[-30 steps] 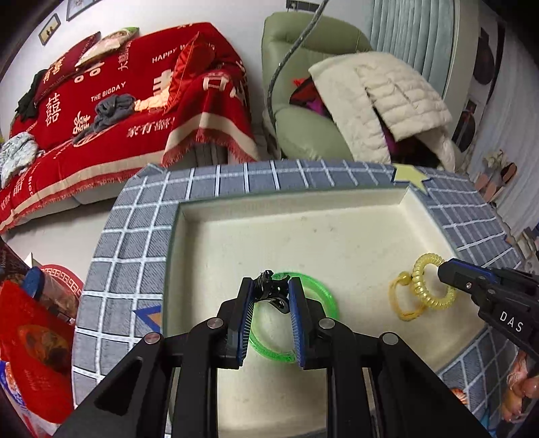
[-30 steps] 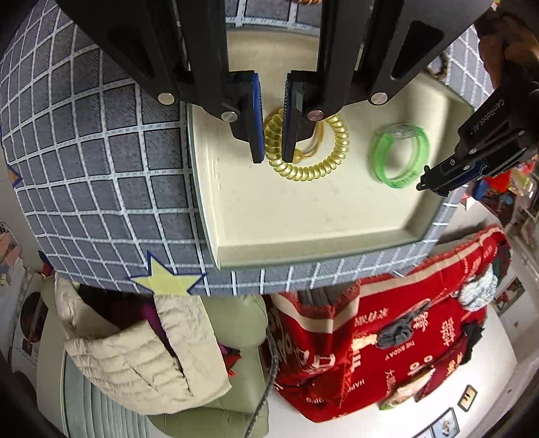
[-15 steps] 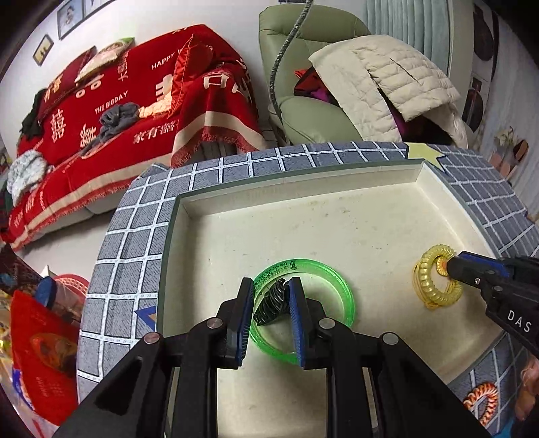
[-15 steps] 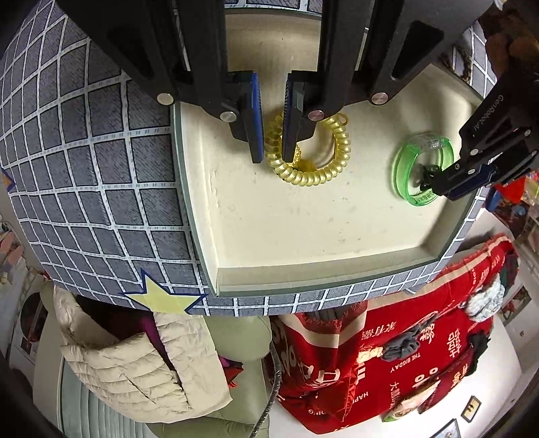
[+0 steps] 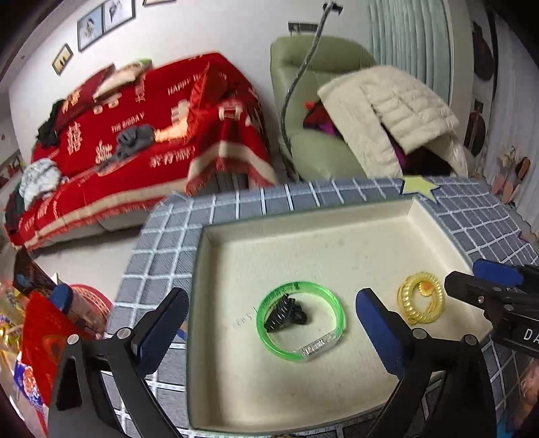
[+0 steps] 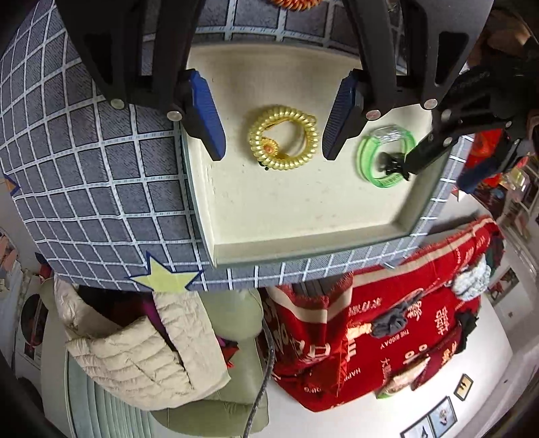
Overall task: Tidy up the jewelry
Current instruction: 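Place the black clip on the green bangle while the right tool drops the yellow coil in the tray, then withdraw both open tools from the tray back over the table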
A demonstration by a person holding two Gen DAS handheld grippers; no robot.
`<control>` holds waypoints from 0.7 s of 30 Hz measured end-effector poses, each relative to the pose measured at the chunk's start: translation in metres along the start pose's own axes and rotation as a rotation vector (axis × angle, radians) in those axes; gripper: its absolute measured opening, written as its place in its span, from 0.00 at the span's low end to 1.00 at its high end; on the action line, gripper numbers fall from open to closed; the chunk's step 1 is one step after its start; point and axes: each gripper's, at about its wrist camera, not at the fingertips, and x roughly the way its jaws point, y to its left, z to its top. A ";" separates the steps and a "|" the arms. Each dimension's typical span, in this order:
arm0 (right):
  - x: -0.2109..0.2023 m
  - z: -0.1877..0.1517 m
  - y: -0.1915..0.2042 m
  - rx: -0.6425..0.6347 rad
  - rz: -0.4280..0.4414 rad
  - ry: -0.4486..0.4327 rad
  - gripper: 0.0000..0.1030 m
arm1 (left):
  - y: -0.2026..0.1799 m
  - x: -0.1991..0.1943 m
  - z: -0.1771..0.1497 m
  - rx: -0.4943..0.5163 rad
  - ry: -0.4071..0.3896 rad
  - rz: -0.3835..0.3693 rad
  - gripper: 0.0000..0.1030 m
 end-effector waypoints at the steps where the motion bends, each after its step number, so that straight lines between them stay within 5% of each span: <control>1: -0.003 -0.001 0.001 0.001 0.003 -0.004 0.62 | 0.000 -0.002 0.001 0.004 0.005 0.000 1.00; 15: -0.069 -0.038 0.000 0.032 0.068 -0.064 0.82 | 0.037 -0.063 -0.029 -0.117 0.009 -0.054 1.00; 18: -0.084 -0.049 -0.001 0.036 0.076 -0.084 0.99 | 0.040 -0.075 -0.045 -0.105 0.027 -0.053 1.00; 21: -0.102 -0.058 -0.002 0.041 0.075 -0.116 1.00 | 0.038 -0.088 -0.062 -0.063 0.034 -0.033 1.00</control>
